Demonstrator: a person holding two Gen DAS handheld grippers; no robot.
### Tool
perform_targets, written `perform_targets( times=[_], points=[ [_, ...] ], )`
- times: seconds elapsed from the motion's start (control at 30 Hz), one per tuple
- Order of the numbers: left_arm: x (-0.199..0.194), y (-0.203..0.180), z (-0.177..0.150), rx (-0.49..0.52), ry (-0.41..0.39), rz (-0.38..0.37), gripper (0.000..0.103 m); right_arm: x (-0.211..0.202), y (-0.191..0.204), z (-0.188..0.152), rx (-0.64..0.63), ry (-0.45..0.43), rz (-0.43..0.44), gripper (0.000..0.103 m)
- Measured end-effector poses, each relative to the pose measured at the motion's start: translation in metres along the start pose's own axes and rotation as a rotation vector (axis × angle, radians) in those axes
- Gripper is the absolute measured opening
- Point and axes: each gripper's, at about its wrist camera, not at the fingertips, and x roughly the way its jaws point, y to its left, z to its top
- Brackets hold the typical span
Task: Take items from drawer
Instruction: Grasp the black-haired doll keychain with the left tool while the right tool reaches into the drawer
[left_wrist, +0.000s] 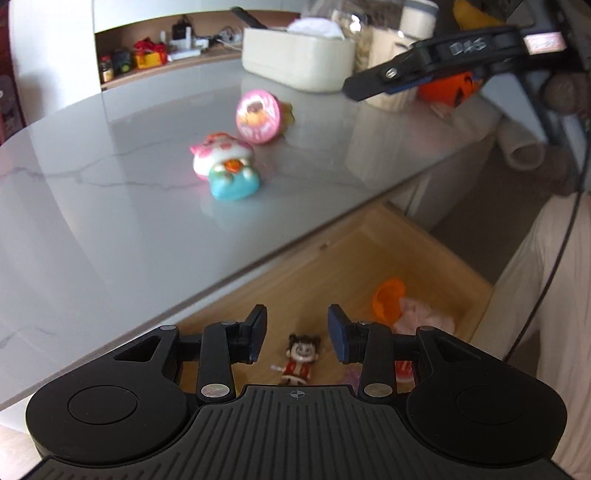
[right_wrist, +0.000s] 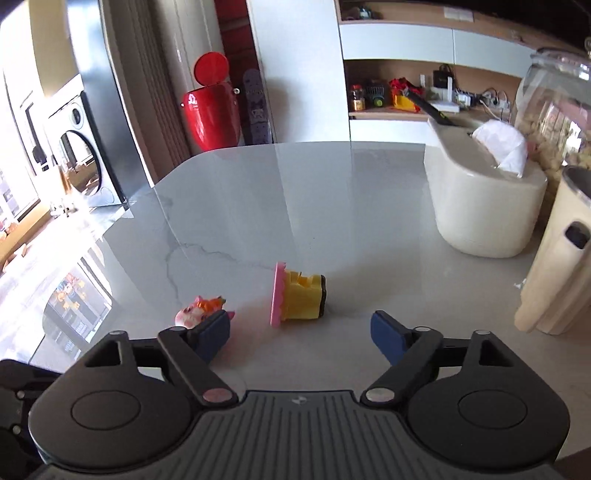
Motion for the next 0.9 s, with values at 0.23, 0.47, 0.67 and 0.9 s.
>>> perform_targets(
  times=[0.23, 0.47, 0.67, 0.9],
  points=[
    [0.078, -0.045, -0.008, 0.311, 0.289, 0.053, 0.041, -0.041, -0.018, -0.069, -0.025, 0.158, 0.082, 0.097],
    [0.146, -0.037, -0.007, 0.328, 0.431, 0.109, 0.041, -0.034, -0.051, -0.118, 0.106, 0.276, 0.064, 0.097],
    [0.159, -0.028, 0.000, 0.230, 0.496, 0.074, 0.034, -0.024, -0.066, -0.129, 0.169, 0.344, 0.066, 0.097],
    [0.073, -0.035, -0.002, 0.193, 0.383, 0.089, 0.034, -0.009, -0.072, -0.130, 0.269, 0.431, 0.112, 0.097]
  ],
)
